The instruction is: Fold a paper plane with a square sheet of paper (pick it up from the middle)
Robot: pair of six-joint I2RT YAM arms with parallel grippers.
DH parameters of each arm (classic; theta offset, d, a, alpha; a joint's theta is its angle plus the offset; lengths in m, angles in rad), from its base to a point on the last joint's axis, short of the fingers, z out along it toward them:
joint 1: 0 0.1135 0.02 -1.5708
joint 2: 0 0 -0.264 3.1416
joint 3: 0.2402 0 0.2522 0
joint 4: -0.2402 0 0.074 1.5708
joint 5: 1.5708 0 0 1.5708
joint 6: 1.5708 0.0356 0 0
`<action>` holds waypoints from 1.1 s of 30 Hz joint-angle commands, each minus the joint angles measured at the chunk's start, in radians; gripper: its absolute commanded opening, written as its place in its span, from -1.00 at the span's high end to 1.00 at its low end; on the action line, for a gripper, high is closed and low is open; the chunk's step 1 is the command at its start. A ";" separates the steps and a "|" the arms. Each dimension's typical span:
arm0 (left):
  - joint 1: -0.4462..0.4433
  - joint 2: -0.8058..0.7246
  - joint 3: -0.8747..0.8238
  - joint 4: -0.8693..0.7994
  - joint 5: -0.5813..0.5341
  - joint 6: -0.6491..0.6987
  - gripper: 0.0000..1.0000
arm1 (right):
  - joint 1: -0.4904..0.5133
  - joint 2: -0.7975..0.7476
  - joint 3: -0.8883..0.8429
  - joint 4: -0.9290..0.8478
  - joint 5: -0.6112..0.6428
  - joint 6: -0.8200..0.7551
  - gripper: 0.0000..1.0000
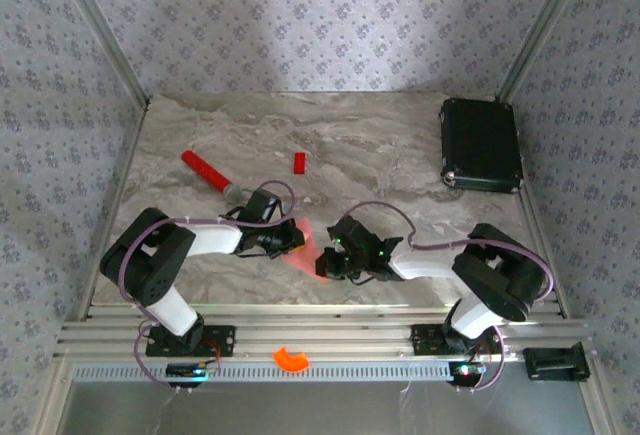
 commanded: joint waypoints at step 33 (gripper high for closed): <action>0.008 0.042 -0.007 -0.034 -0.033 0.011 1.00 | -0.029 0.076 -0.060 0.038 0.032 0.026 0.97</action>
